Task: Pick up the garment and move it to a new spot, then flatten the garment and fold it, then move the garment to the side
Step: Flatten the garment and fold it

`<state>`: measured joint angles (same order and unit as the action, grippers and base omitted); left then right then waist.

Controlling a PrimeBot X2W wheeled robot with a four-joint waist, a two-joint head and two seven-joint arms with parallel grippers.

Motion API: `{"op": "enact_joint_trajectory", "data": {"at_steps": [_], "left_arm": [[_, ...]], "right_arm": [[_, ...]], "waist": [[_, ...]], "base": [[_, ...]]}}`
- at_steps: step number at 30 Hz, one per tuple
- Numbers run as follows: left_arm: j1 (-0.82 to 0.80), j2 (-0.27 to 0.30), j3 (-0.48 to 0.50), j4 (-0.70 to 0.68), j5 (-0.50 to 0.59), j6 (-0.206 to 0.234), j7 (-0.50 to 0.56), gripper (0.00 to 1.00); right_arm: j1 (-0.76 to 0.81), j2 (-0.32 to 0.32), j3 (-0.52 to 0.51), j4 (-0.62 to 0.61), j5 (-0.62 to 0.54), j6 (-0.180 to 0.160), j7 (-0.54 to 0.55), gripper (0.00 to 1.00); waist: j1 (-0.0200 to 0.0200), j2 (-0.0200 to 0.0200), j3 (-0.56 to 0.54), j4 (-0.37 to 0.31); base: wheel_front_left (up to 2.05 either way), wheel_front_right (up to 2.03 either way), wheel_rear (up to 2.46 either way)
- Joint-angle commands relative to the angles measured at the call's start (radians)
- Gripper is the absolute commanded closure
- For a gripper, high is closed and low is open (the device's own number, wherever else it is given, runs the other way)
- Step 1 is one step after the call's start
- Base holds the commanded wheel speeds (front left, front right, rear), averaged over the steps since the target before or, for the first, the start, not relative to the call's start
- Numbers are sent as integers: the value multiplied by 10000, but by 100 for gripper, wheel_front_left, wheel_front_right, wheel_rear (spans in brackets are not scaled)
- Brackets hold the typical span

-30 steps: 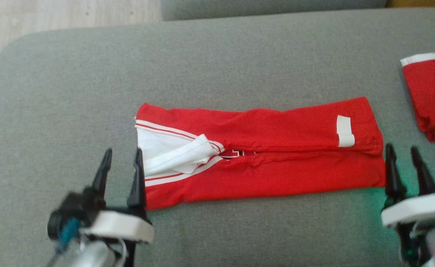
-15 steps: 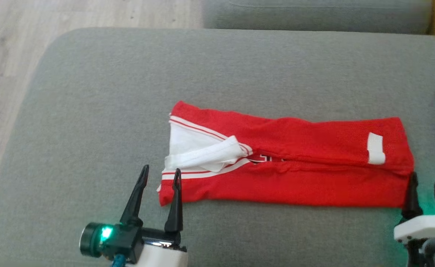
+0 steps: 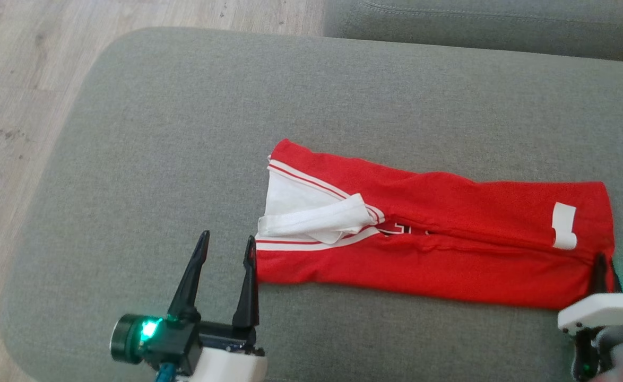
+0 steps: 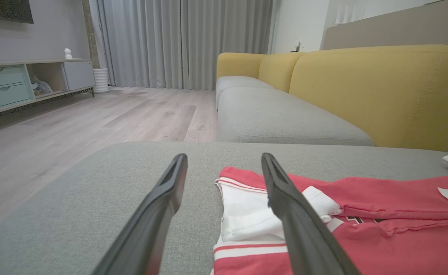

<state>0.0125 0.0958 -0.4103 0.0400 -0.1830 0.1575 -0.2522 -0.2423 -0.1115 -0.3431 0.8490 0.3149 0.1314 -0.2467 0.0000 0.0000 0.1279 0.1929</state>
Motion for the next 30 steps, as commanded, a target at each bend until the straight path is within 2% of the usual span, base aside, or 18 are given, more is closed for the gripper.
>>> {"op": "enact_joint_trajectory", "data": {"at_steps": [1, 6, 15, 17, 19, 22, 26, 30], "left_arm": [[-17, -132, 443, -318, 142, -34, -95, 0], [168, -271, 759, -309, 309, -231, -95, 0], [255, -390, 1047, -343, 482, -444, -95, 0], [256, -404, 1113, -339, 499, -473, -95, 0], [258, -414, 1158, -317, 520, -513, -95, 0], [258, -427, 1202, -277, 541, -571, -95, 0], [217, -440, 1187, -229, 553, -639, -95, 0], [86, -448, 1125, -150, 545, -739, -95, 0]], "right_arm": [[-213, -39, 348, -10, -65, -7, 6, 100], [-194, -245, 620, -477, 198, -7, -119, 100], [-58, -1554, -82, -1884, 563, -7, -67, 100], [-188, -1633, -138, -2344, 846, -7, 125, 100], [-285, -1508, 92, -3064, 1123, -7, 457, 100], [-211, -973, 705, -4497, 1320, -7, 956, 100], [157, -43, 1855, -6455, 1161, -7, 1604, 100], [295, 437, 3201, -7570, 979, -7, 2166, 100]], "waist": [[0, 0, 2, 0], [0, 0, -115, -201], [0, 0, -170, -752], [0, 0, -181, -858], [0, 0, -204, -925], [0, 0, -234, -961], [0, 0, -237, -868], [0, 0, -168, -554]], "base": [[0, 0, 0], [0, 0, 0], [0, 0, 0], [0, 0, 0], [0, 0, 0], [0, 0, 0], [0, 0, 0], [0, 0, 0]]}}
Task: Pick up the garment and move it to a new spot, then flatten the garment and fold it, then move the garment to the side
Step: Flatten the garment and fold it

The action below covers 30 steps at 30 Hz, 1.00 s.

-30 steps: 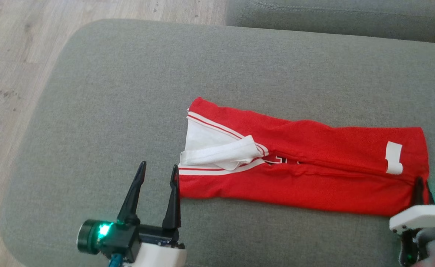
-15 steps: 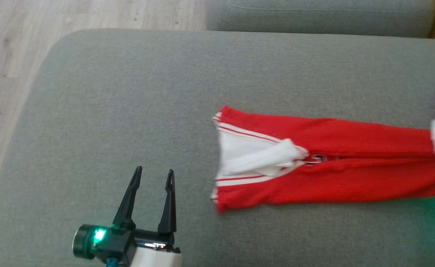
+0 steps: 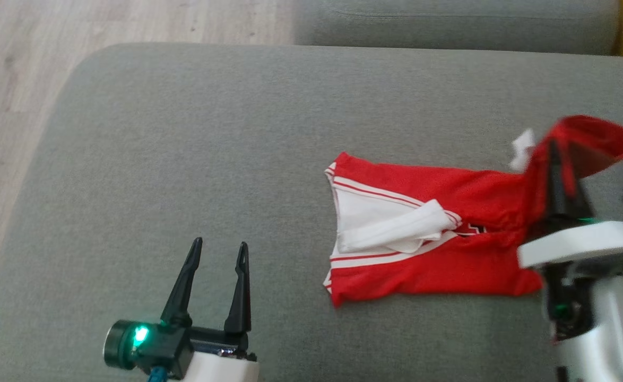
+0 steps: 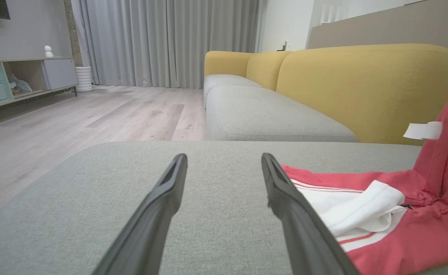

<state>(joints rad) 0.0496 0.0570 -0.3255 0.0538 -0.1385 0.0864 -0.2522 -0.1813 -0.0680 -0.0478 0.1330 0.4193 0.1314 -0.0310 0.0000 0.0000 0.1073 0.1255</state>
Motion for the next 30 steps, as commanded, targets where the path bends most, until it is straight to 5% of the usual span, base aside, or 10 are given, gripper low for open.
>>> {"op": "enact_joint_trajectory", "data": {"at_steps": [1, 14, 15, 16, 22, 30], "left_arm": [[-318, -62, 266, -277, 101, -38, -95, 0], [-649, -67, -10, -203, -192, 55, -95, 0], [-673, -67, -37, -186, -220, 63, -95, 0], [-700, -67, -67, -175, -251, 74, -95, 0], [-735, -67, -124, -157, -417, 196, -95, 0], [-454, -67, 0, -106, -471, 294, -95, 0]], "right_arm": [[-334, 58, 598, -514, -44, -7, 109, 100], [-1079, 175, 4276, 1308, 1128, -7, 92, 100], [-1199, 175, 4496, 1625, 1277, -7, 126, 69], [-1339, 175, 4676, 1912, 1348, -7, 96, 0], [-1975, 176, 5251, 2649, 1612, -7, -549, 0], [-1347, -53, 3566, 2333, 485, -7, -1283, 0]], "waist": [[0, 0, 65, 216], [0, 0, 400, 1421], [0, 0, 412, 1483], [0, 0, 428, 1540], [0, 0, 402, 1607], [0, 0, -36, 1156]], "base": [[0, 0, 0], [0, 0, 0], [0, 0, 0], [0, 0, 0], [0, 0, 0], [0, 0, 0]]}}
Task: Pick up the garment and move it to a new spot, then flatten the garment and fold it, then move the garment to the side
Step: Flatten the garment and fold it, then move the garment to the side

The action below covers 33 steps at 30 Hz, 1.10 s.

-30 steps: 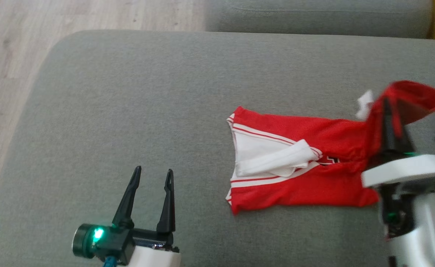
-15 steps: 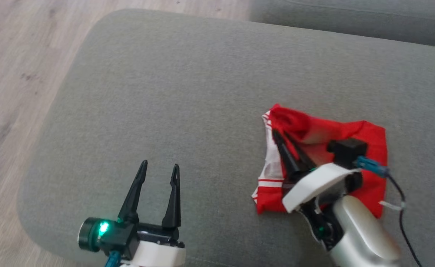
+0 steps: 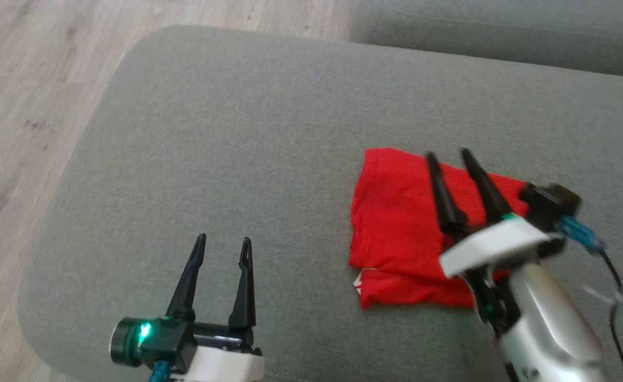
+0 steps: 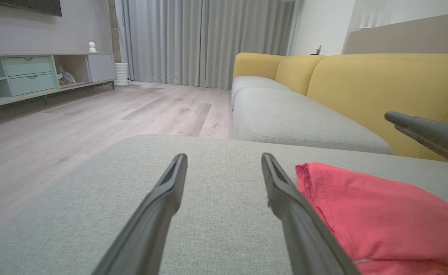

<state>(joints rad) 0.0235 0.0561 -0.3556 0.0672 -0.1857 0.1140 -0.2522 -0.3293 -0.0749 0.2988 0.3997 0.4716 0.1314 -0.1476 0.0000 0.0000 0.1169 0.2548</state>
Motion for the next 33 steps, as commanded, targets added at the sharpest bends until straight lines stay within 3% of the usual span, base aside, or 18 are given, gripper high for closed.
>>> {"op": "enact_joint_trajectory", "data": {"at_steps": [1, 11, 18, 33], "left_arm": [[-167, -58, 324, -234, 9, 6, -95, 0], [385, -58, 719, -56, 43, -96, -95, 0], [973, -58, 1030, 206, 33, -272, -95, 0], [1311, -58, 1208, 589, 96, -524, -95, 0]], "right_arm": [[321, -73, -72, -461, -77, -7, -198, 0], [2764, -1043, -952, -1337, -990, -7, -1110, 0], [4383, -849, -1543, -2576, -1689, -7, -1139, 0], [5283, -288, -2088, -2417, -2065, -7, -1141, 0]], "waist": [[0, 0, -196, -202], [0, 0, -1173, -942], [0, 0, -1790, -1480], [0, 0, -2189, -1731]], "base": [[0, 0, 0], [0, 0, 0], [0, 0, 0], [0, 0, 0]]}}
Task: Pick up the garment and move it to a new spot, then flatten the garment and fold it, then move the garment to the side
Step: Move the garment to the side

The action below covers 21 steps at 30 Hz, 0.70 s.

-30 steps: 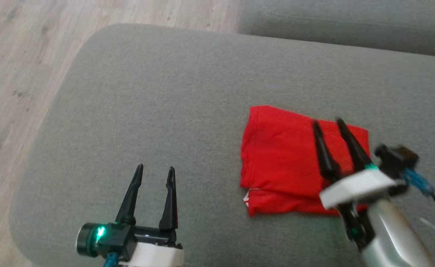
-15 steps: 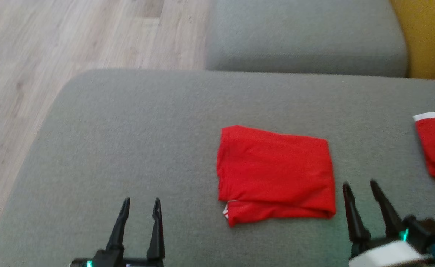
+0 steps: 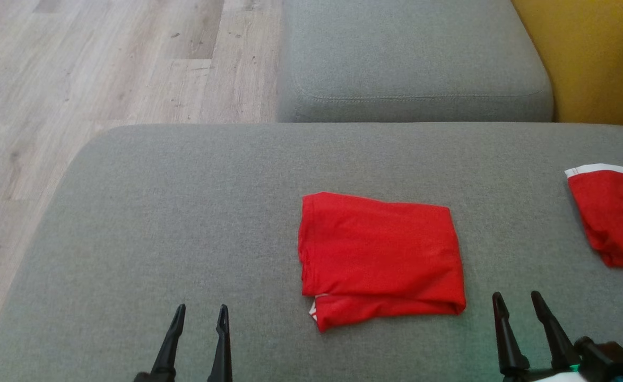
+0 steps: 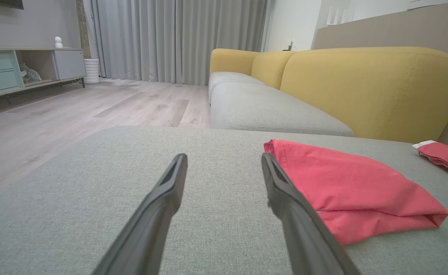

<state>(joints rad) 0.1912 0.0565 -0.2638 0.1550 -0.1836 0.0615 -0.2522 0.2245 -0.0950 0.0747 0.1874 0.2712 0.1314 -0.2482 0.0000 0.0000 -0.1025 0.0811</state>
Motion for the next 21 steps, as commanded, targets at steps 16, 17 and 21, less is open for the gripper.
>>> {"op": "enact_joint_trajectory", "data": {"at_steps": [16, 17, 21], "left_arm": [[-707, -62, -11, -350, 20, 72, -95, 0], [-737, -62, -51, -339, 9, 81, -95, 0], [-925, -62, -193, -330, -76, 149, -95, 0]], "right_arm": [[-2497, 29, 718, 2525, 1486, -7, 9, 0], [-2855, 29, 700, 2889, 1624, -7, 111, 0], [-4125, 132, 542, 4275, 2181, -7, 536, 0]], "waist": [[0, 0, 1014, 239], [0, 0, 1078, 274], [0, 0, 1354, 453]], "base": [[0, 0, 0], [0, 0, 0], [0, 0, 0]]}}
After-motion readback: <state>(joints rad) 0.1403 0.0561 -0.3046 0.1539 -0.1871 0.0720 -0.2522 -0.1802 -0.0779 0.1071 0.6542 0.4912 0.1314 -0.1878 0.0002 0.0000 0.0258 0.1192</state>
